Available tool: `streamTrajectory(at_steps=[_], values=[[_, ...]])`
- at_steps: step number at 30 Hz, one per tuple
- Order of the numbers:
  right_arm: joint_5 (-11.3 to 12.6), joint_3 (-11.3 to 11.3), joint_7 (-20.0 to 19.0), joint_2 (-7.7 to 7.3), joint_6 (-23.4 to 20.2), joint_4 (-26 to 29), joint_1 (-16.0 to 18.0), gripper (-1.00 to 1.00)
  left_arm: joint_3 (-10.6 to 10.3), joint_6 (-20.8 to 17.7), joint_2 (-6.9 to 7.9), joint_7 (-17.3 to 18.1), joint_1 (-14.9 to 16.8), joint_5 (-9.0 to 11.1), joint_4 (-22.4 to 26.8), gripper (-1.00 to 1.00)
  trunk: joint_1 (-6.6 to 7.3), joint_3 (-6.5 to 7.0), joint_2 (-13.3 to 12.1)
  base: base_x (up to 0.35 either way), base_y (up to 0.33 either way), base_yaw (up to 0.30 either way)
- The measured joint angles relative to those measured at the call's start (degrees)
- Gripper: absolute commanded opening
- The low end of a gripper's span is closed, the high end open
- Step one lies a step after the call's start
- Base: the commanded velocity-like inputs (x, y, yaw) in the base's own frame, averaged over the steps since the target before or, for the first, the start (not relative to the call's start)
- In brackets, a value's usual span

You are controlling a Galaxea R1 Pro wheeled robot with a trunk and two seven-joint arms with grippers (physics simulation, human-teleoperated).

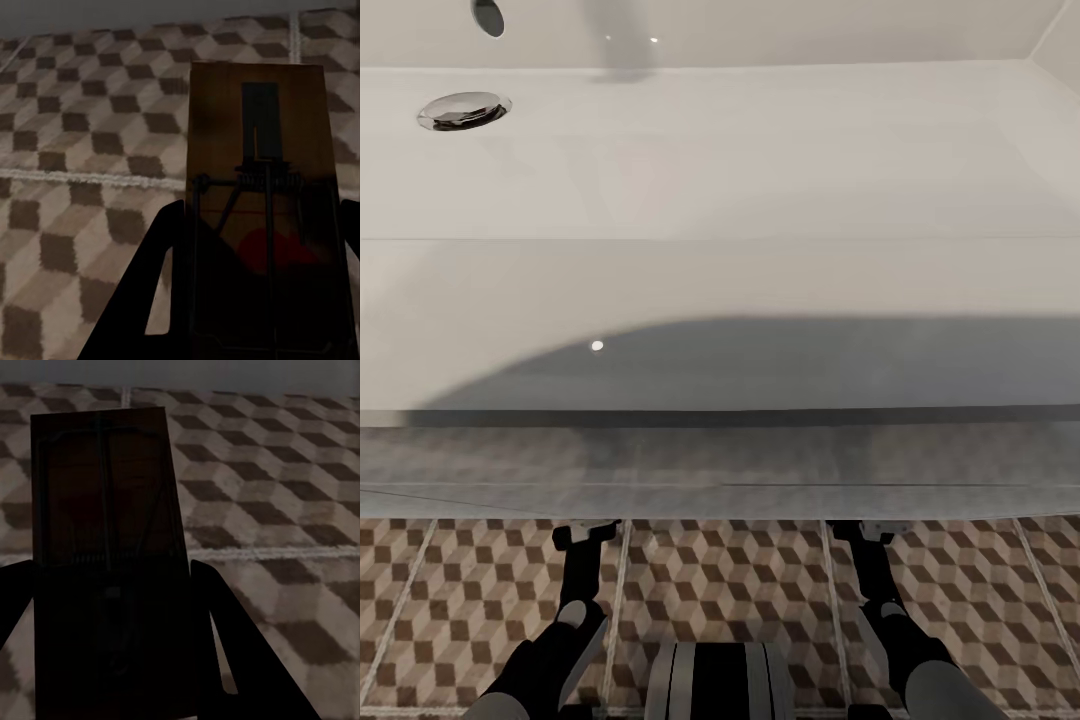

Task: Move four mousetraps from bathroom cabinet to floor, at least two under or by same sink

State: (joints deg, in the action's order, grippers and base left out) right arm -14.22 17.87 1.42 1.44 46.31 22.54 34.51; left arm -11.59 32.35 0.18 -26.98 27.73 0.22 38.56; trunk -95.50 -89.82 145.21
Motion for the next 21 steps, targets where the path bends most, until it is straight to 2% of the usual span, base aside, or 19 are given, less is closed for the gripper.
streamTrajectory(at_steps=[2, 5, 21], values=[[0.0, -0.04, 0.0, 0.0, 0.01, -0.1, 0.0, -1.0, 0.06, 0.05, -0.02, -0.96, -0.01, -1.73, -0.01, -1.0, 0.0, 0.0, 0.0, 0.0, 0.0, 0.0], [0.06, -0.05, 0.0, 0.0, 0.01, -0.23, 0.0, -1.0, 0.2, 0.07, 0.05, -1.25, 0.0, -2.47, -0.04, -1.0, 0.0, 0.0, 0.0, 0.0, 0.0, 0.0], [0.16, -0.02, 0.0, 0.0, 0.15, -0.55, -0.02, -1.0, 0.35, 0.26, 0.09, -1.38, -0.01, -2.89, -1.24, -1.0, 0.0, 0.0, 0.0, 0.0, 0.0, 0.0]])
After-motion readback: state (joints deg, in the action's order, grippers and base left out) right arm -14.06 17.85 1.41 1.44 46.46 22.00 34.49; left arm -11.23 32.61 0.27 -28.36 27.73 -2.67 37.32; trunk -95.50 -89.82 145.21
